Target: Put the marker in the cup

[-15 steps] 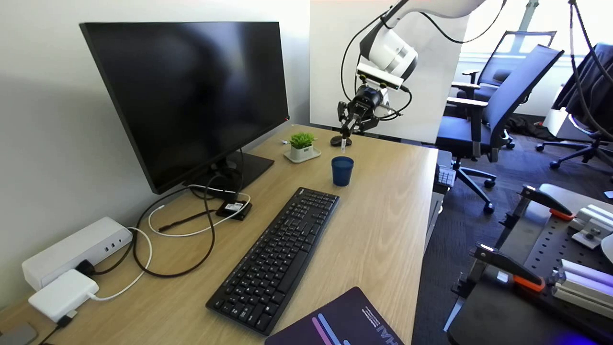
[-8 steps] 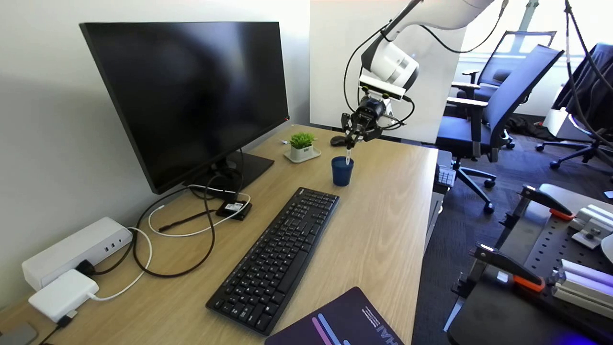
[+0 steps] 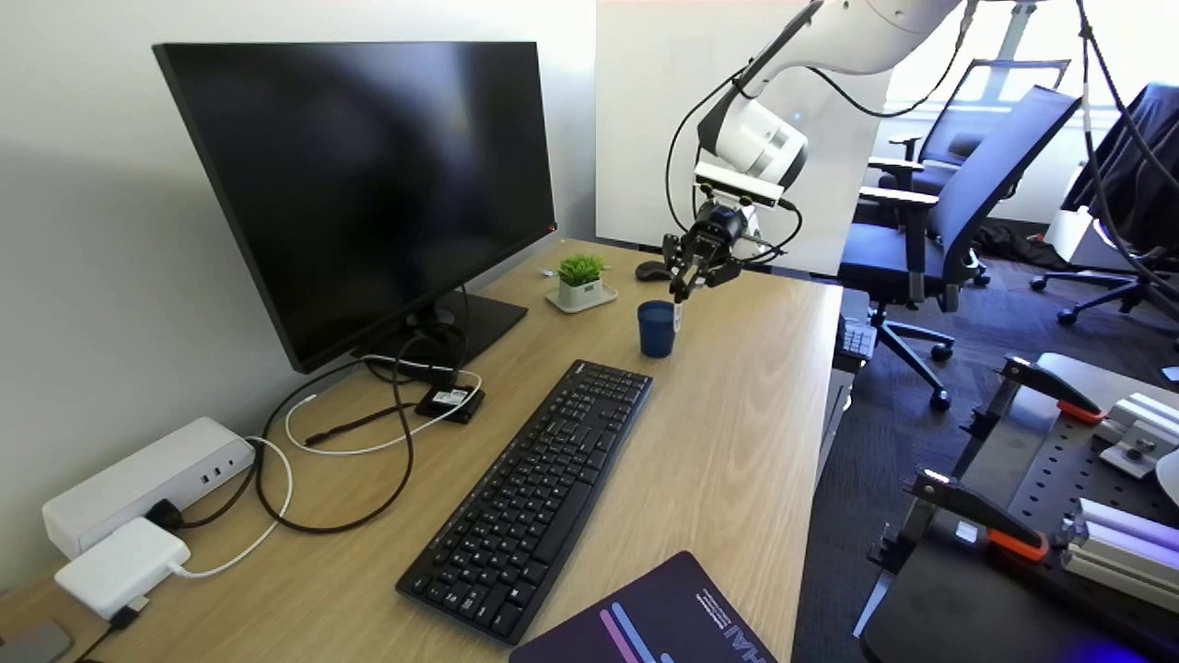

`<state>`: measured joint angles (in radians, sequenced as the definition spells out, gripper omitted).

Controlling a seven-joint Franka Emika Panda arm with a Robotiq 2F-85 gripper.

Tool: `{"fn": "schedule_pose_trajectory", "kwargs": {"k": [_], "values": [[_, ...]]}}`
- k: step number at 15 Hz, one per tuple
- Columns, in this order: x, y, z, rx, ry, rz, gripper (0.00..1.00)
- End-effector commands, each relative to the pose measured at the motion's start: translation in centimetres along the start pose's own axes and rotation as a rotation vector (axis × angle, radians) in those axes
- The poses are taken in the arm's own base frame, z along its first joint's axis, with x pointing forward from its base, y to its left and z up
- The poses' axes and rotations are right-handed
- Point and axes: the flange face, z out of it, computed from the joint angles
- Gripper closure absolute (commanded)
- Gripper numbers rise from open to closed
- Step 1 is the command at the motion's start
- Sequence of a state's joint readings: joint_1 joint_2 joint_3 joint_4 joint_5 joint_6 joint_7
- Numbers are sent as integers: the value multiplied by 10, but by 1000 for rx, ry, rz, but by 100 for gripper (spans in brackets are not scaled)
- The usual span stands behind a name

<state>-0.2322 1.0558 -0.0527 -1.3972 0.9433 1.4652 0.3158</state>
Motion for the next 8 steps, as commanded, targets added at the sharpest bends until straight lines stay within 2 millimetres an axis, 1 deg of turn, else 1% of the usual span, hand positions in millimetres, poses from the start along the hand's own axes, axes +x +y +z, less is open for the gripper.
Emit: {"fn": "schedule_pose_trajectory", "kwargs": {"k": [1, 5, 8], "values": [[-7, -7, -12, -3, 8, 7, 95], [-18, -21, -37, -1, 55, -12, 95], [-21, -31, -46, 0, 74, -26, 95]]}}
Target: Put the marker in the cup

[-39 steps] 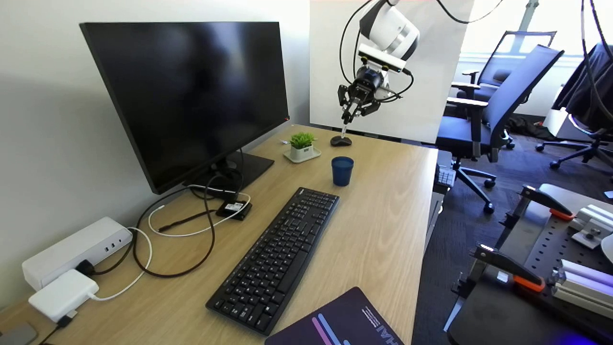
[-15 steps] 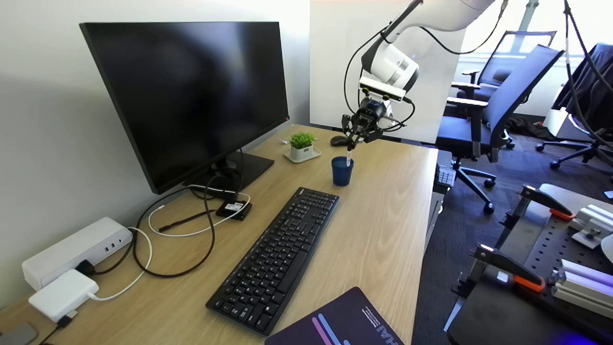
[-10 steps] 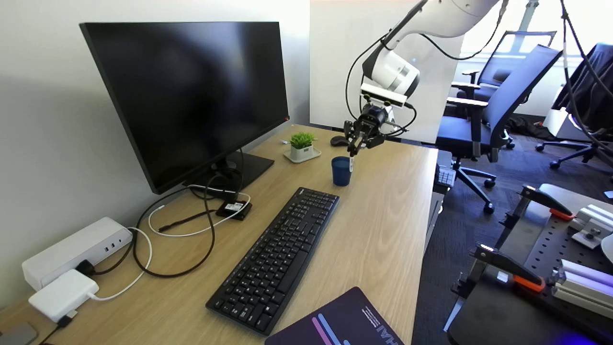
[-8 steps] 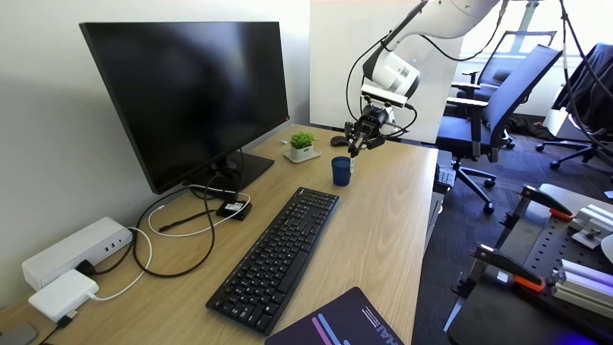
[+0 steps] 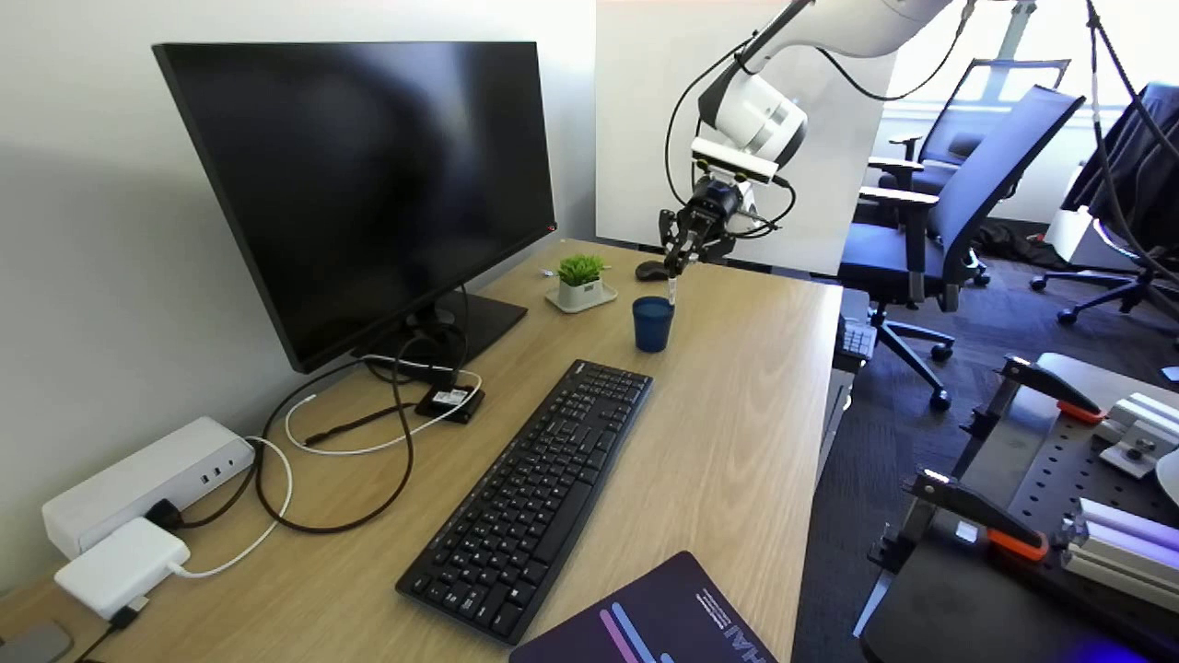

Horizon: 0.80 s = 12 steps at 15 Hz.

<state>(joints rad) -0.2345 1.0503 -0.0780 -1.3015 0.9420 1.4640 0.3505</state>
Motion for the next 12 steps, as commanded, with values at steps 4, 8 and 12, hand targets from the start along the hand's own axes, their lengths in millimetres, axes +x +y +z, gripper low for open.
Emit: {"fn": "schedule_pose_trajectory", "kwargs": {"k": [4, 8, 12], "values": [[-4, -15, -4, -20, -2, -13, 95], [2, -18, 6, -25, -4, -24, 95], [23, -12, 28, -42, -12, -20, 95]]}}
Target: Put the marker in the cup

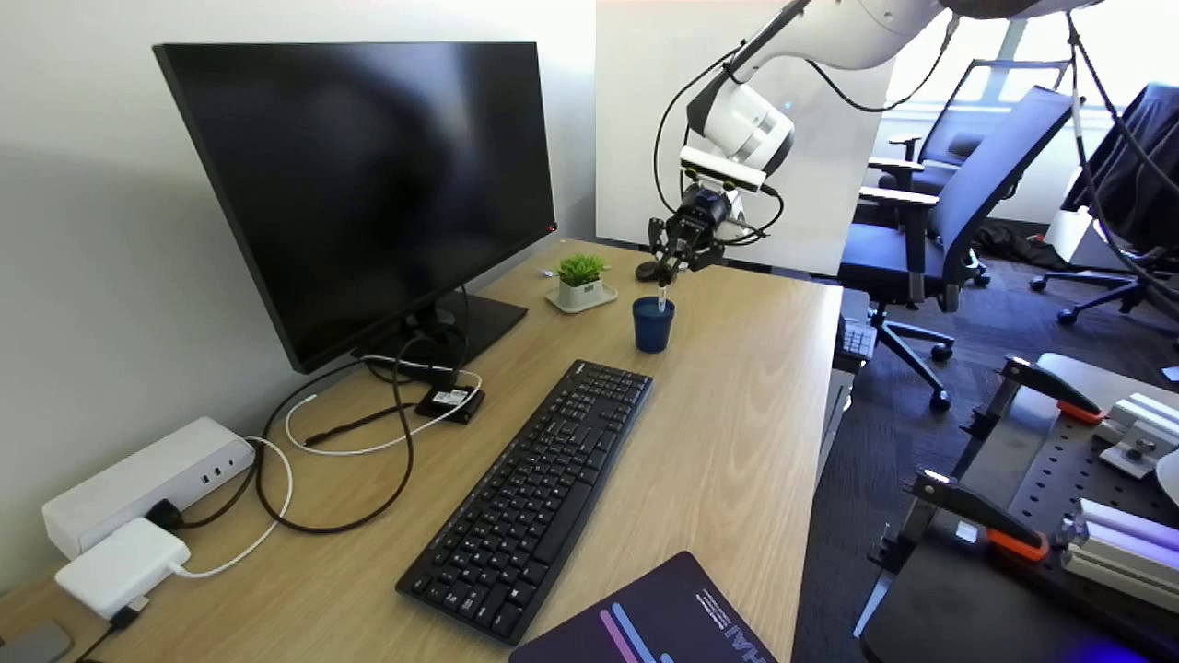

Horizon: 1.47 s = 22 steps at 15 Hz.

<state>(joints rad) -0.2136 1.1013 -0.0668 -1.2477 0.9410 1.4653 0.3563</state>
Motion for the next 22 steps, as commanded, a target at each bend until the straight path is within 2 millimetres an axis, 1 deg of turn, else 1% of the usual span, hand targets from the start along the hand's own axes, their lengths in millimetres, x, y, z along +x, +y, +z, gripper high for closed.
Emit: {"fn": "schedule_pose_trajectory", "kwargs": {"k": [1, 3, 5, 7, 10, 11, 12, 13, 14, 17, 19, 21, 22], "values": [[18, 0, 12, -26, -3, -6, 95], [30, 5, 21, -37, 0, -4, 95], [38, 8, 25, -45, 3, -2, 95], [43, 9, 24, -50, 12, -3, 95], [46, 9, 16, -58, 38, -11, 95], [45, 8, 13, -64, 48, -16, 89], [44, 7, 9, -69, 57, -24, 56], [43, 6, 6, -76, 66, -29, 56], [40, 4, 3, -81, 74, -37, 52], [28, -7, -11, -96, 104, -66, 29], [12, -20, -27, -103, 137, -95, 15], [-14, -38, -48, -117, 191, -142, 2], [-32, -48, -60, -133, 230, -174, 1]]}}
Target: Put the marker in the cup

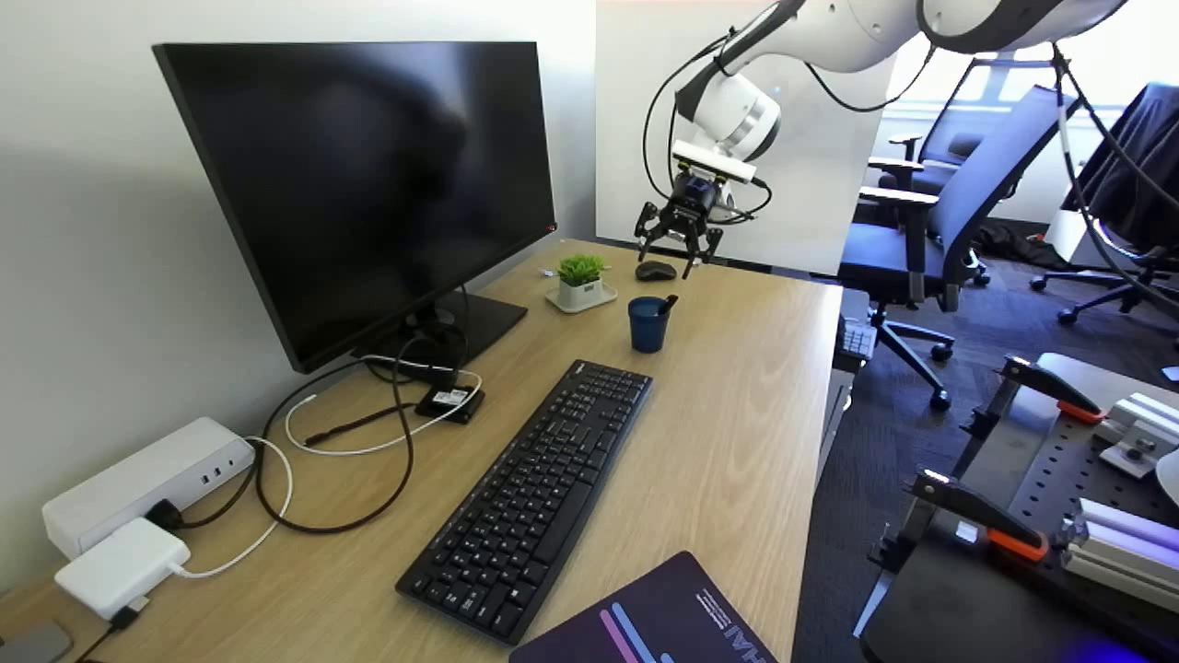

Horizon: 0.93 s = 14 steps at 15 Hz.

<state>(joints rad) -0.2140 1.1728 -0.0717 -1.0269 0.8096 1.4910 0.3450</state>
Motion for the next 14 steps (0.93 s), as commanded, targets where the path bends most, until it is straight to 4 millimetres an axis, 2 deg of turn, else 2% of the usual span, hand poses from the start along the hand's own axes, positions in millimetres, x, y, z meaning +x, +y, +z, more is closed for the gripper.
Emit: {"fn": "schedule_pose_trajectory", "kwargs": {"k": [1, 4, 7, 10, 14], "values": [[-41, -26, -43, -49, 98, -92, 0], [-99, -52, -81, -139, 192, -211, 0], [-155, -66, -100, -257, 269, -324, 0], [-204, -66, -103, -413, 314, -432, 0], [-255, -47, -110, -627, 371, -555, 0]]}}
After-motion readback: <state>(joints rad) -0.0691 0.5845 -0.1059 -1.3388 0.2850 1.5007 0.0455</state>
